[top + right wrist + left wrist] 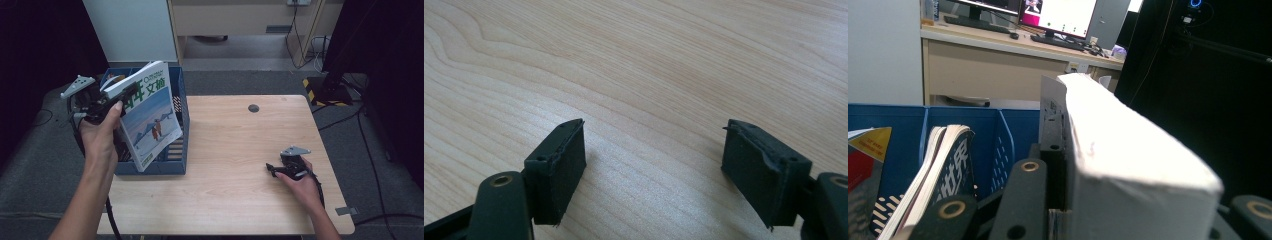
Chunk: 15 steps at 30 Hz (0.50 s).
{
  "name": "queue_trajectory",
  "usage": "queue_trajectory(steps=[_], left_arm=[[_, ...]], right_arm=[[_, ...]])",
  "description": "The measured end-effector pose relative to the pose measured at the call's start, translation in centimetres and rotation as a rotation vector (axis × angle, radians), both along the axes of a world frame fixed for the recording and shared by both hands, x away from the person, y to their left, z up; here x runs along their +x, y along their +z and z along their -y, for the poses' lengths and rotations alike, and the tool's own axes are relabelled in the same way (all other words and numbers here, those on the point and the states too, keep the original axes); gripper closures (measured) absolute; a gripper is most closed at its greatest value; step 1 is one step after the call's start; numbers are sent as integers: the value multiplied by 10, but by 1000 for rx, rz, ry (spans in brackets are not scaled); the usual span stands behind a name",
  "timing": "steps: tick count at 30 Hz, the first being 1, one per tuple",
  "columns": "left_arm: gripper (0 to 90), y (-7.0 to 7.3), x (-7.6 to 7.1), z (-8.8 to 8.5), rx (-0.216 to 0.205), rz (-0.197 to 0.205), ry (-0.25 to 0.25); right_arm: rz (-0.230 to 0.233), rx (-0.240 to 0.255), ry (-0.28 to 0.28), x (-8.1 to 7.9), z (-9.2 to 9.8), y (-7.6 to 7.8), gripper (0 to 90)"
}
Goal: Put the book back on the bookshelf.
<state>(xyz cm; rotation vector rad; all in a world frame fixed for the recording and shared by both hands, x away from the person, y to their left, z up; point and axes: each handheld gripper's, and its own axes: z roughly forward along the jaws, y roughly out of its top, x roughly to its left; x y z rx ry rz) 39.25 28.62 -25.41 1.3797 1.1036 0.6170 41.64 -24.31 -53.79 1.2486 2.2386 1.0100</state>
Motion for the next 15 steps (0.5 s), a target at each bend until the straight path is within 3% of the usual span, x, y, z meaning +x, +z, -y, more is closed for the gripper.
queue_trajectory(steps=[15], left_arm=[[729, -2, 9, 5, 19, -13, 18]], right_arm=[[1, -3, 3, 0, 1, 0, 253]])
